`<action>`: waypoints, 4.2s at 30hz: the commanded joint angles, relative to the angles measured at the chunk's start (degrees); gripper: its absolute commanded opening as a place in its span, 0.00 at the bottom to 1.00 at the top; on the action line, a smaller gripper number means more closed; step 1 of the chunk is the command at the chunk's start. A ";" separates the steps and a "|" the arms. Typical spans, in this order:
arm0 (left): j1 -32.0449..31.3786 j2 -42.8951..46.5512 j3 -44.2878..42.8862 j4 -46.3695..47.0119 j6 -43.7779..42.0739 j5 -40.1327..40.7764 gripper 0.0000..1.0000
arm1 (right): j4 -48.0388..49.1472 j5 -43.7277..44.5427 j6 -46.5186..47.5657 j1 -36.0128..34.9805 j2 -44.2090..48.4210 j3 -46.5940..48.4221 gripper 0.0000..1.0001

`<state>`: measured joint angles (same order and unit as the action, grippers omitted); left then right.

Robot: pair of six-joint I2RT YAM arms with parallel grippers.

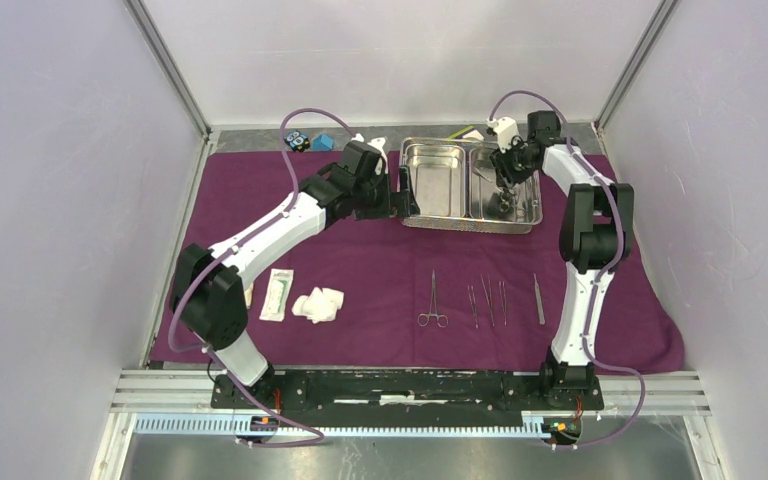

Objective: Open and lay out the surgical kit
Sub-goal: Pick up the medical item from the container, then place the medical item in the surgical kit.

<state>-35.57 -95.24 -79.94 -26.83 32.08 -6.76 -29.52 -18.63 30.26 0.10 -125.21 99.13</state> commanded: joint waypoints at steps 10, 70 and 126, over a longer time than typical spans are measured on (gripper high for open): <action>0.90 1.82 0.84 2.22 2.58 -2.11 1.00 | -2.81 -2.29 4.14 -0.45 -4.82 6.13 0.47; 2.13 1.84 1.14 3.10 4.61 -5.13 1.00 | 0.24 -6.30 0.38 2.54 5.25 -1.21 0.00; 3.77 -15.55 -4.11 37.05 11.78 -17.02 0.72 | 19.93 -18.91 -20.03 -15.08 35.23 -29.61 0.00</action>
<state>-32.56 -109.89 -81.82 5.19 40.12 -21.82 -12.36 -36.27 10.87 -14.55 -93.19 70.52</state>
